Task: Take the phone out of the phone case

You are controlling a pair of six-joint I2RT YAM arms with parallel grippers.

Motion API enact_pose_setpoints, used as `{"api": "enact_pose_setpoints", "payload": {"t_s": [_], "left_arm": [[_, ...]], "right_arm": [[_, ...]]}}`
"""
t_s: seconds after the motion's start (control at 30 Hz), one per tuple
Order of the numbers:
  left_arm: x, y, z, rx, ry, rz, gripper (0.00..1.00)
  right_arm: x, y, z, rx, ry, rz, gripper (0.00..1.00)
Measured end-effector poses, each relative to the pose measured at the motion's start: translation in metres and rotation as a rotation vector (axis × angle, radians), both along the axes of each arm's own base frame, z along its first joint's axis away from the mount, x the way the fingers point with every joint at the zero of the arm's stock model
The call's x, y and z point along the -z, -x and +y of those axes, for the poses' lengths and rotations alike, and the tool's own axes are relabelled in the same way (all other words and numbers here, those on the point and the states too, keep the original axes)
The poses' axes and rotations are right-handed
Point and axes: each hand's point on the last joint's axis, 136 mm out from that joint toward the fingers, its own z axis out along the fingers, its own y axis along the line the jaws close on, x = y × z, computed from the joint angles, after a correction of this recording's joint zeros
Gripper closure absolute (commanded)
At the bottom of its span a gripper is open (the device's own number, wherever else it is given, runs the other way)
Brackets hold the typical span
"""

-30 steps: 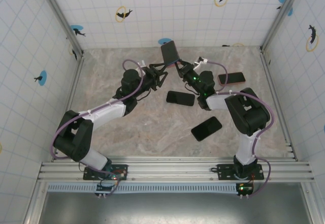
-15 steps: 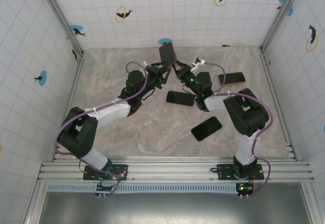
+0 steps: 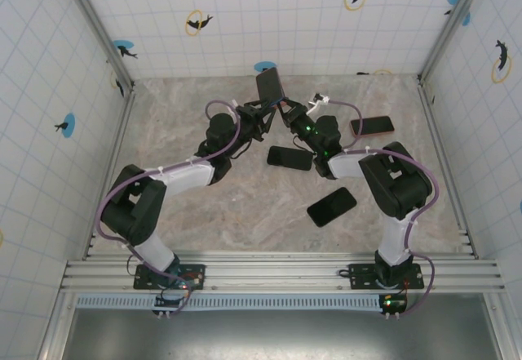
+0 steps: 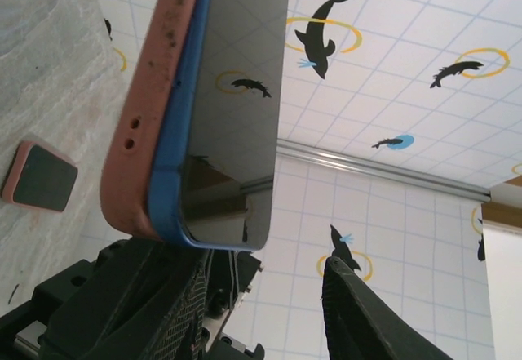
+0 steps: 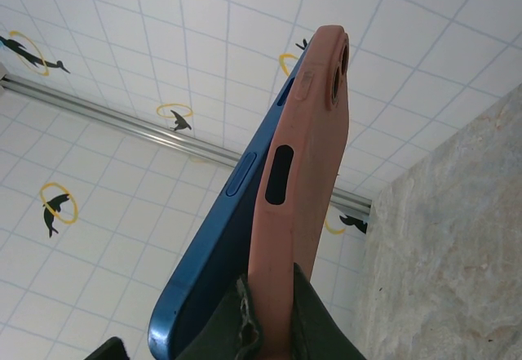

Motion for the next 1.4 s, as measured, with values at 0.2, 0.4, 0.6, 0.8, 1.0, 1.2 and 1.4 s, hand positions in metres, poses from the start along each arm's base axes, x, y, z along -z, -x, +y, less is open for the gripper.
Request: {"api": "enact_pose_setpoints", "payload": {"t_s": [0.2,0.4,0.6,0.8,1.0,1.2,1.4], "left_arm": [[0.003,-0.004,-0.003,0.000,0.026,0.012,0.63],[-0.002,-0.008,-0.002,-0.004,0.050,0.006,0.64],[0.001,-0.010,-0.002,-0.005,0.062,0.021,0.65],[0.002,-0.011,-0.002,-0.008,0.085,0.043,0.66],[0.005,-0.017,0.002,-0.041,0.132,0.087,0.70],[0.009,-0.022,0.005,-0.061,0.168,0.114,0.77],[0.010,-0.022,0.004,-0.060,0.182,0.128,0.88]], "right_arm": [[-0.003,0.001,0.000,-0.003,0.001,-0.008,0.99],[-0.003,0.004,-0.001,-0.005,0.004,-0.010,0.99],[-0.002,0.005,-0.001,-0.004,0.012,-0.015,0.99],[-0.001,0.007,-0.004,0.011,0.027,-0.034,0.99],[-0.001,0.012,-0.006,0.043,0.056,-0.054,0.99],[-0.001,0.013,-0.004,0.055,0.077,-0.071,0.99],[-0.001,0.014,-0.004,0.062,0.084,-0.077,0.99]]}}
